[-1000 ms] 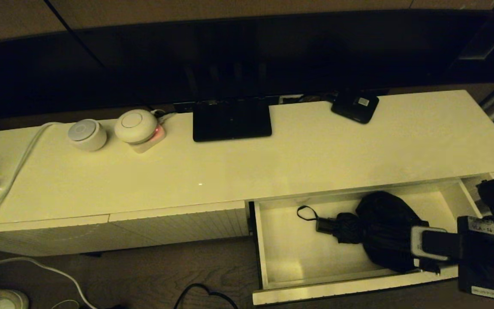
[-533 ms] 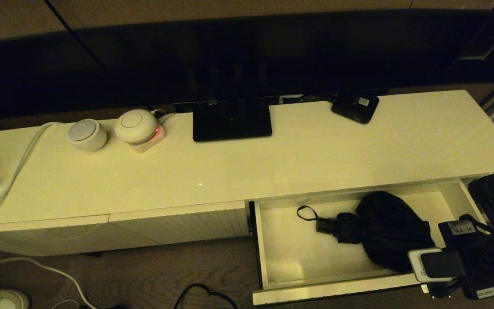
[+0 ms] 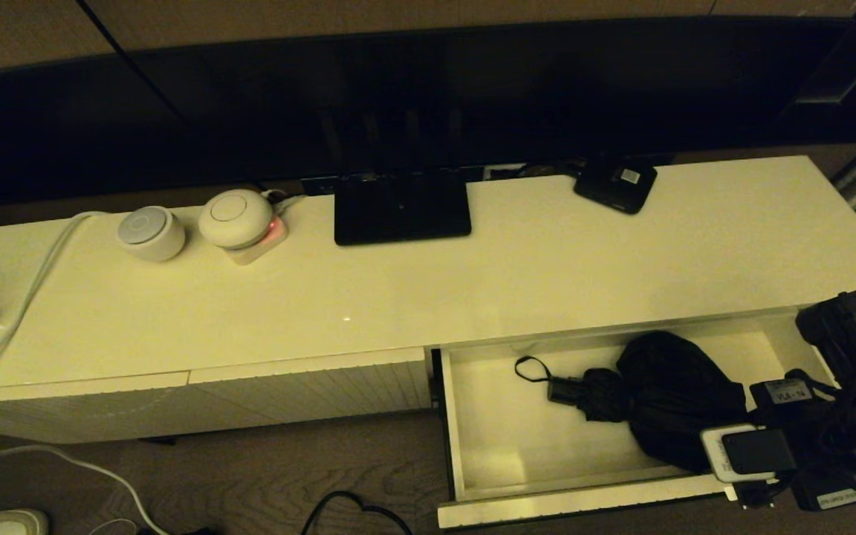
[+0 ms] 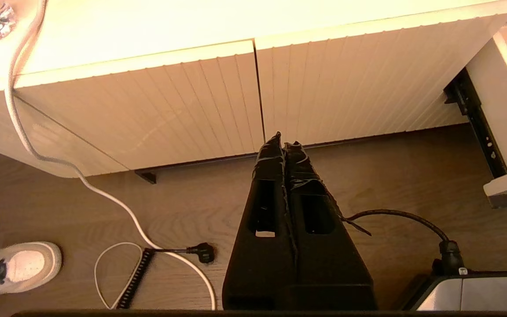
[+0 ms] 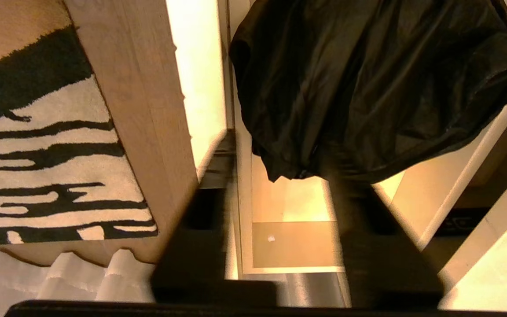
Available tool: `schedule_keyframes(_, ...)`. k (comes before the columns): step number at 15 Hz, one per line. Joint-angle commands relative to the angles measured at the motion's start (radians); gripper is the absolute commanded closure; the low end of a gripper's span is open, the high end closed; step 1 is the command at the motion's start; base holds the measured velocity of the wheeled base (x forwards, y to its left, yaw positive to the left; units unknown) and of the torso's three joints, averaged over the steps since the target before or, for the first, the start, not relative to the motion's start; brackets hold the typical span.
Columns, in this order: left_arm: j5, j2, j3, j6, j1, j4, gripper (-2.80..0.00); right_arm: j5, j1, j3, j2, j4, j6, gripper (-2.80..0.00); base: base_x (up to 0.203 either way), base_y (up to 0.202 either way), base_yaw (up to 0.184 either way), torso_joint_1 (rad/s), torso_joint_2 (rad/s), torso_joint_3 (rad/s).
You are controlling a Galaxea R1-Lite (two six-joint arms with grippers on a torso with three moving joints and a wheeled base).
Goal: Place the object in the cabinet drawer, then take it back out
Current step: Open the drawer
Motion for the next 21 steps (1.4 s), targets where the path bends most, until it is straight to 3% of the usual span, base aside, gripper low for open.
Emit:
schedule_keyframes(1,0.0,0.0,0.003,0.0,0.0,0.0,0.0,0.003,-0.007,-0.009,0.009,0.007,-0.007,-2.8,0.0,0.0,0.0,0.0,0.0,0.0)
schedule_keyframes(13,0.0,0.0,0.003,0.0,0.0,0.0,0.0,0.041,-0.073,-0.061,0.099,-0.001,0.02,-2.8,0.0,0.0,0.0,0.0,0.0,0.0)
schedule_keyframes(16,0.0,0.0,0.003,0.0,0.0,0.0,0.0,0.053,-0.073,-0.086,0.043,0.013,0.02,-2.8,0.0,0.0,0.0,0.0,0.0,0.0)
schedule_keyframes(21,0.0,0.0,0.003,0.0,0.0,0.0,0.0,0.066,-0.043,-0.078,-0.131,0.271,0.017,-2.8,0.0,0.0,0.0,0.0,0.0,0.0)
